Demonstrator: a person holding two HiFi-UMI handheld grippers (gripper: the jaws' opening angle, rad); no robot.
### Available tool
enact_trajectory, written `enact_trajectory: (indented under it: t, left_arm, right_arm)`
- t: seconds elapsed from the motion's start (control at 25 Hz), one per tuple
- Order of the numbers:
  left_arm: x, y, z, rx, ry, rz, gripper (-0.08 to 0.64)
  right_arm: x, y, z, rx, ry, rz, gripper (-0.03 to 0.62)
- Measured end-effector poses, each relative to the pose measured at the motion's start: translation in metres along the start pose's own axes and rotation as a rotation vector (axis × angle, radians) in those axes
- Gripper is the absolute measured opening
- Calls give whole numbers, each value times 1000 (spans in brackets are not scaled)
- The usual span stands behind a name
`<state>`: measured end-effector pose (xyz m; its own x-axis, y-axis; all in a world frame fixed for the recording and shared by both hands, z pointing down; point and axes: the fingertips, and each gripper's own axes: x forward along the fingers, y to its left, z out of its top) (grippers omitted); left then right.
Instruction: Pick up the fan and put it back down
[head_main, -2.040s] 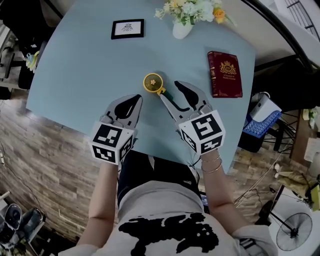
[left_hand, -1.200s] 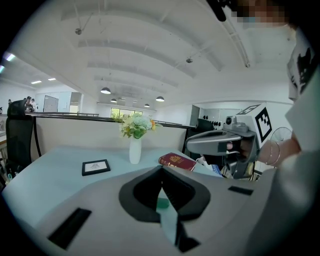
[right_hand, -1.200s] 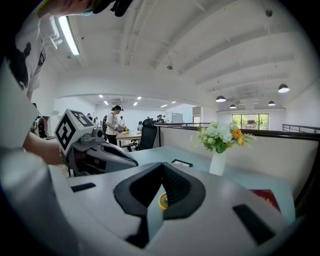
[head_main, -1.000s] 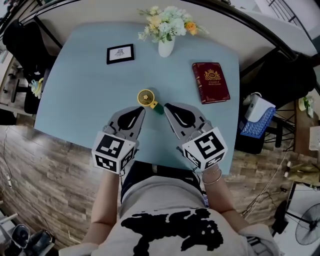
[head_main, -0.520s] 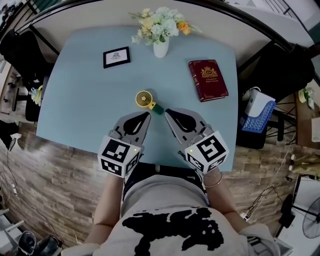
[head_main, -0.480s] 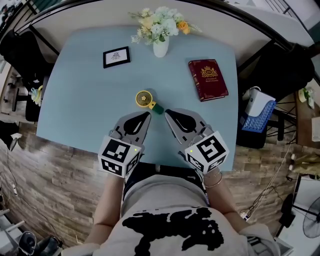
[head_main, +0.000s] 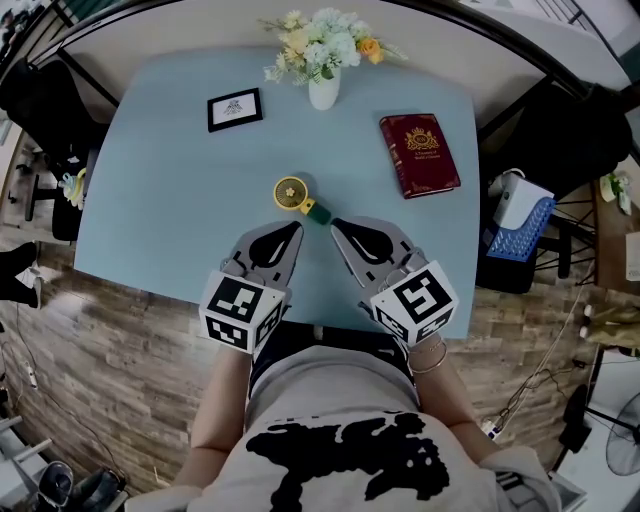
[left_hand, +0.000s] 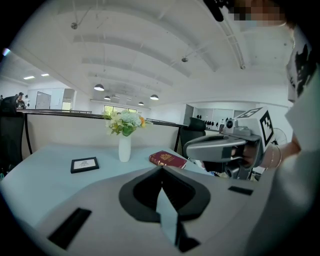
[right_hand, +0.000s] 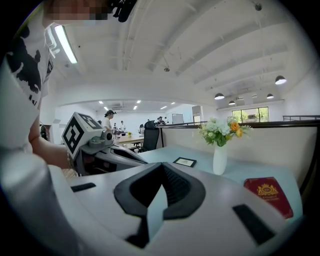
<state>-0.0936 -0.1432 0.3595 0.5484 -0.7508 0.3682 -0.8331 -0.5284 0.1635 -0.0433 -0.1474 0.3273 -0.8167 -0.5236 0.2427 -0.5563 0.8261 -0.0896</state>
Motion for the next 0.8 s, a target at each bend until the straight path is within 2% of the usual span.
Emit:
enact_trajectory:
  t: [0.8]
  left_arm:
    - [-1, 3, -10, -27, 9, 20, 11]
  right_arm:
    - [3, 2, -1, -22, 4, 12, 3]
